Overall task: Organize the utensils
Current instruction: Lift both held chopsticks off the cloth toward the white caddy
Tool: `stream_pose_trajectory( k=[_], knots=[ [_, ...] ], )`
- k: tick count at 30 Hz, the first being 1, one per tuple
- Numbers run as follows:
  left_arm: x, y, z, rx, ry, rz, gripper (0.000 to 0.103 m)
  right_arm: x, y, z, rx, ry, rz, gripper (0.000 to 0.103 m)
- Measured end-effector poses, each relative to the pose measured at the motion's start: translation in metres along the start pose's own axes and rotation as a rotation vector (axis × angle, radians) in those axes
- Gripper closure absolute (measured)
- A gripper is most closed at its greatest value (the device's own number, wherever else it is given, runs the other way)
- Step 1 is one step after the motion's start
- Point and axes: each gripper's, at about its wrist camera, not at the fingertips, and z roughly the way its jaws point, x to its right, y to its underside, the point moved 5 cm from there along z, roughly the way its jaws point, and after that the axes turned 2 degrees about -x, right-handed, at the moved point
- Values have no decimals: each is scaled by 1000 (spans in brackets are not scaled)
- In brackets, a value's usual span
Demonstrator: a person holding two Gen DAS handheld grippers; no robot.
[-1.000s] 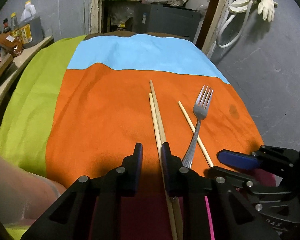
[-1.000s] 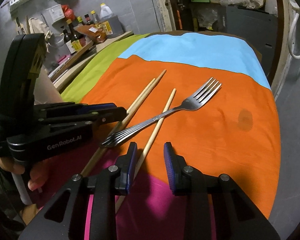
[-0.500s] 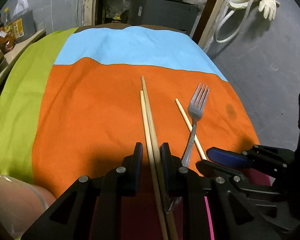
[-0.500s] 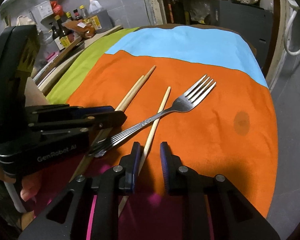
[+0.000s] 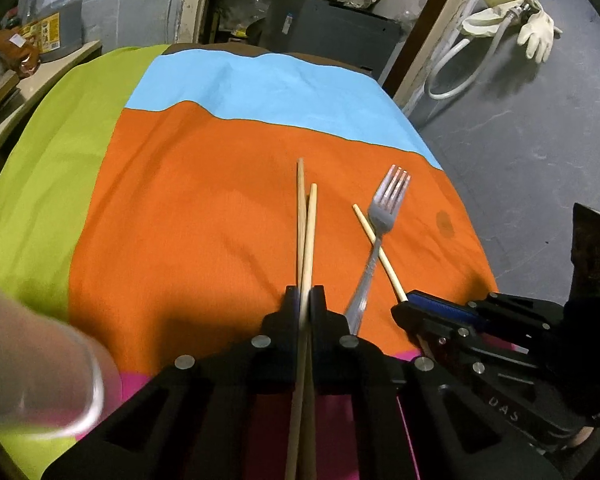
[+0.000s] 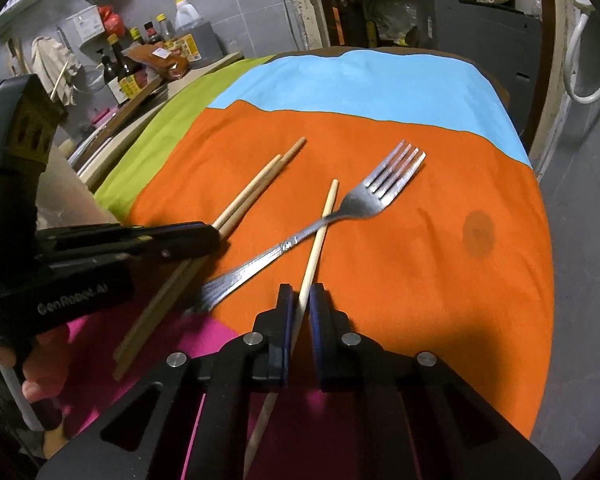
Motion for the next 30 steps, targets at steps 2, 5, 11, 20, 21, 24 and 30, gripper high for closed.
stream_pose_trajectory(
  k=[2,5,11,20,21,24,30],
  knots=[
    [0,7,-5,2,5,-5,100,1,6,-5,-2,2,2,98],
    [-1,17,-11,0,13,-27,100,1,14,-11,-5,9,4,98],
    [-2,36,-33,21,47,-60,100,-1,36,-28,-15,16,5,99],
    [-12,71,-61,19,66,-101,100,-19,66,-47,-39,-6,-3,99],
    [-14,74,-63,20,67,-106,100,-24,69,-48,-40,-7,-13,99],
    [-21,82,-67,19,68,-126,100,-33,70,-46,-47,-13,-22,99],
    [-41,92,-82,43,61,-172,100,-49,71,-42,-62,-36,-34,99]
  ],
)
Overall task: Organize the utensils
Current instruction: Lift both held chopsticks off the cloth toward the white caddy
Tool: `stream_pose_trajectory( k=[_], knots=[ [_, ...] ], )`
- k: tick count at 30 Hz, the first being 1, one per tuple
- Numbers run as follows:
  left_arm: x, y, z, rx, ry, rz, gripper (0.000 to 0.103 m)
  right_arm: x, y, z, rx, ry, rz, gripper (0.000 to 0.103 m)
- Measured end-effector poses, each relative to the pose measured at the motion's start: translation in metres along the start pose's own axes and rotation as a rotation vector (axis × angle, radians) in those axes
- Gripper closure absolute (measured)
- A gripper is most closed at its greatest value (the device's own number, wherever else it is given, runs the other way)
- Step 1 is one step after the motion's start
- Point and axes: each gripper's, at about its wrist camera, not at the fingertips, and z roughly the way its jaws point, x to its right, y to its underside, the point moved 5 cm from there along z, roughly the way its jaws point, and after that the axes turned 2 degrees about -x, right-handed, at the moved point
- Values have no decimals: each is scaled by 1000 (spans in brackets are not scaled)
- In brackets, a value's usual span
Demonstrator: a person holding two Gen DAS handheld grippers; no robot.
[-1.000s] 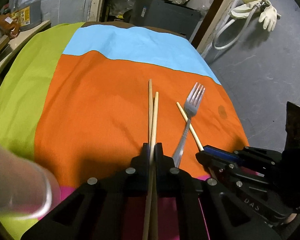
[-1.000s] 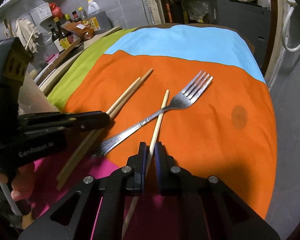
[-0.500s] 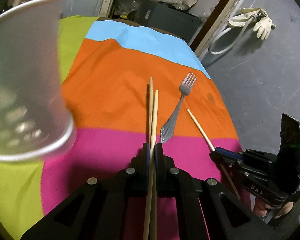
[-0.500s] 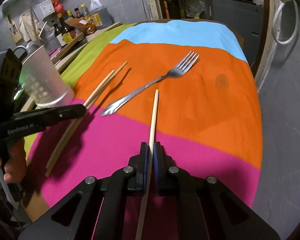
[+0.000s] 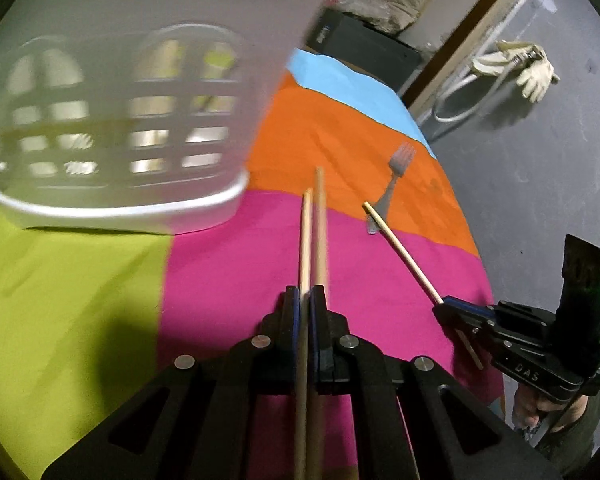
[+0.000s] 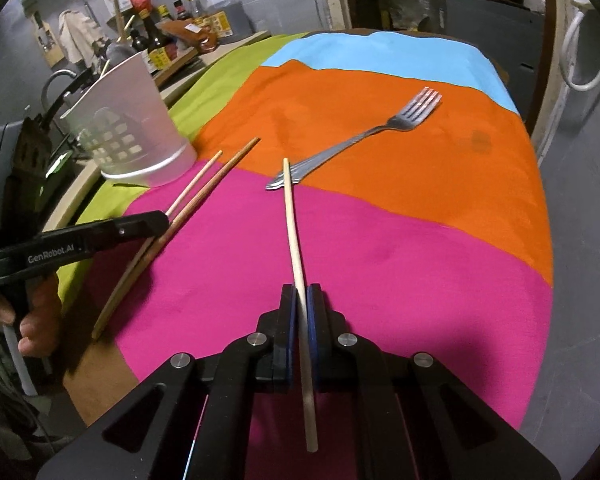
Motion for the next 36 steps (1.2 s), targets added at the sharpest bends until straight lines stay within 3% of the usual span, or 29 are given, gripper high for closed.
stream_pose_trajectory(
  k=[4,9,19,36],
  knots=[
    [-13,4,-3,-11,-9,-16,100,-7,-2,4,-9,-1,-7,99],
    [-8,3,-11,-2,48,17,99,-8,-7,7,-15,11,-1,99],
    [11,-1,6,-55,-35,180,99,-13,-24,20,-35,33,-35,98],
    [13,-15,30,-194,-60,243,96,-19,-51,43,-75,26,-68,96]
  ],
)
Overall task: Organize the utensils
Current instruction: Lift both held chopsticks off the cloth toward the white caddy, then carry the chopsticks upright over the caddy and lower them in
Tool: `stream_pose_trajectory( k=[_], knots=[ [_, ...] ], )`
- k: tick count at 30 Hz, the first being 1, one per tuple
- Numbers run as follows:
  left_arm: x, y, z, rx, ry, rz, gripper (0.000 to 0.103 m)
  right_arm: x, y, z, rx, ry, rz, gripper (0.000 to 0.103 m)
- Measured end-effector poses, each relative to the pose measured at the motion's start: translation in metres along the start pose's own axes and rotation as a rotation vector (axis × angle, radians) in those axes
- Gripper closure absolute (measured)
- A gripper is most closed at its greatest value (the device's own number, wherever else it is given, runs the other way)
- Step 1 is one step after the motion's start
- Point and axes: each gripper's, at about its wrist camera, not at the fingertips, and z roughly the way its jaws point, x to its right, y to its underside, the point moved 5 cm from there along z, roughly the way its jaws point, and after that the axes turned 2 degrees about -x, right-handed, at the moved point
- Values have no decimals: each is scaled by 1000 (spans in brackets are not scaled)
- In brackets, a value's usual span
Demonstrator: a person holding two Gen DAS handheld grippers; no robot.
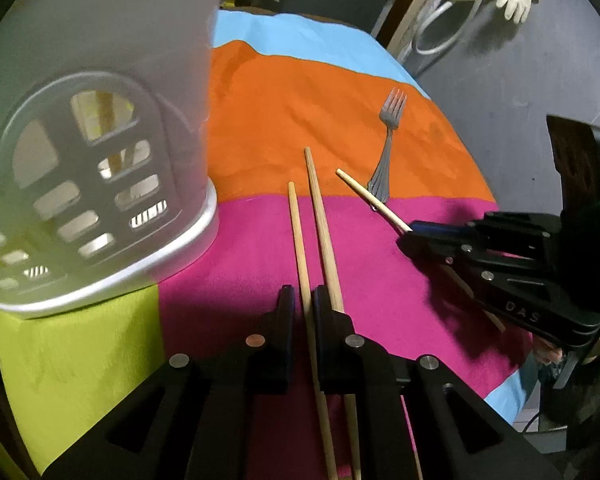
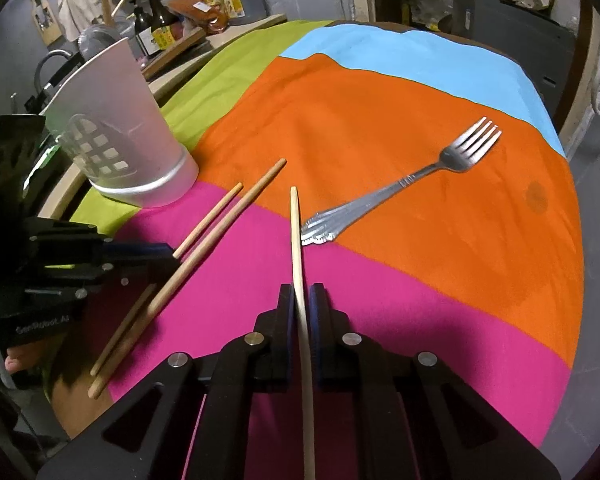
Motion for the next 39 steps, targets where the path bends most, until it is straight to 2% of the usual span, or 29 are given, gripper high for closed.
stream_pose_trajectory(
  k=[6,12,15,20,24,26,29,34,39],
  knots=[
    [2,-2,1,-18,-35,-4,100,-5,-1,0,9,4,-11,100],
    [0,9,-16,96,-12,-50,101,-15,7,-23,134,-45,29,100],
    [3,15,-33,190,16,-56,101,-23,9,-39,223,-62,35,100],
    [13,19,-72,414,13,-32,101,-43,11,-75,447,-60,16,100],
    [17,16,-107,593,-27,-18,101,-62,2,-105,630,-40,-25,100],
    [20,12,-125,683,-43,-13,101,-71,-5,-116,694,-43,-37,100],
    [20,4,-150,788,-63,-17,101,-91,-21,-136,827,-41,-69,100],
    [7,-2,-187,915,-118,-5,101,-115,-48,-158,996,-69,-84,100],
    [-24,-7,-215,1002,-151,-16,100,-125,-76,-173,1092,-132,-67,100]
  ],
)
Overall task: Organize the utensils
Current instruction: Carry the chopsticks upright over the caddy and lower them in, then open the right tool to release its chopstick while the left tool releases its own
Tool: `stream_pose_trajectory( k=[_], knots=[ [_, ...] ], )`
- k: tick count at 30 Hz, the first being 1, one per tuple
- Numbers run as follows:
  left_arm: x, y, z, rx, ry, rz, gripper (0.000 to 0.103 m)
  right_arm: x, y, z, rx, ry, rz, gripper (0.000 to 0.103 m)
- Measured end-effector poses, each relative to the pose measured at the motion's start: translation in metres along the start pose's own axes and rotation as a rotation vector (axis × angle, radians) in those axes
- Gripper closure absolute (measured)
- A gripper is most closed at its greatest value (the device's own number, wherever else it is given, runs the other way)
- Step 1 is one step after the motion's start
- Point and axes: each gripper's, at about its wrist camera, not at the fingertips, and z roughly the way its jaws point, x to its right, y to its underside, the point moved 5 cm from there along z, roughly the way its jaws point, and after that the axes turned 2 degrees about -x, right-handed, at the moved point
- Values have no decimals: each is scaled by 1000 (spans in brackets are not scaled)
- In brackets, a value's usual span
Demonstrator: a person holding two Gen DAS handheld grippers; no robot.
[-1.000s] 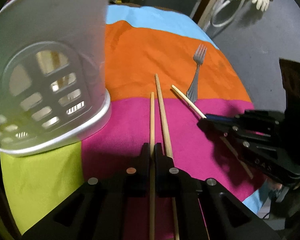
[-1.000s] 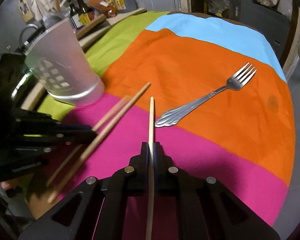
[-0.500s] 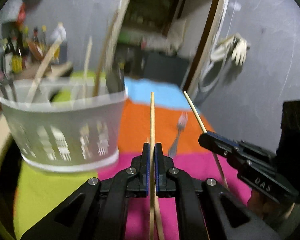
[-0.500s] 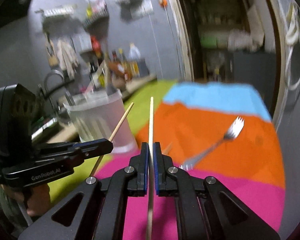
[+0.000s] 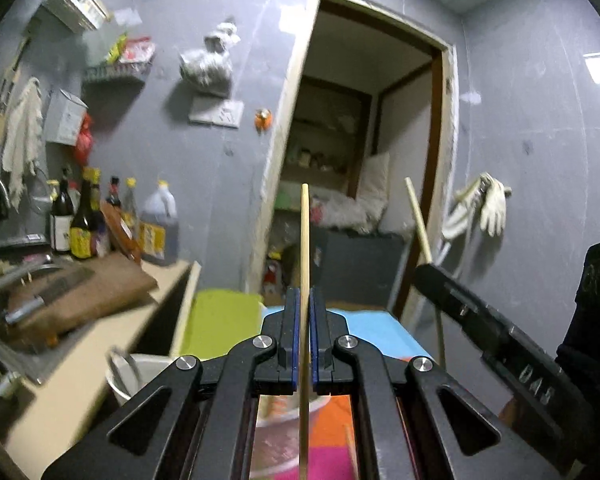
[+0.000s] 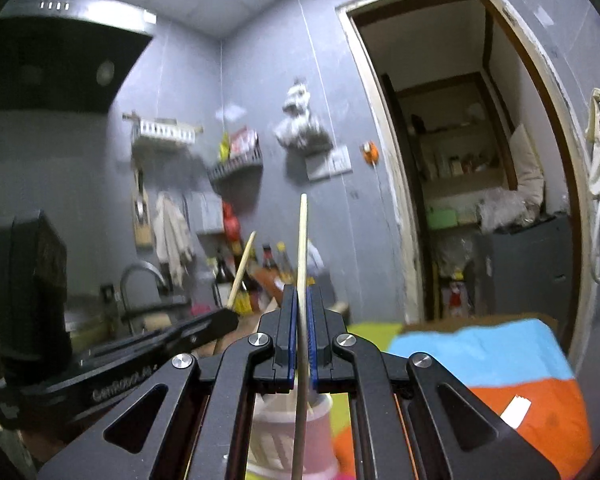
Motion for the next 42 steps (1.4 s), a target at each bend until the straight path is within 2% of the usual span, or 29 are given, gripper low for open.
stream_pose_trajectory(
  k=[4,8,17,23,32,42],
  knots=[
    [-40,-20,3,48,-7,-66,101,0,-13,21,101,-59,79,100],
    [-82,-36,7,74,-36,-131,101,0,-14,37,152,-66,123,100],
    [-130,-39,27,107,-136,-195,101,-8,6,71,153,27,64,100],
    [-139,-22,36,113,-194,-184,101,-8,25,80,139,75,11,100],
    [-134,4,38,138,-255,-147,101,-4,50,88,82,99,-18,100],
    [-119,25,36,101,-270,-85,100,-3,70,85,-4,86,-45,100]
  ],
)
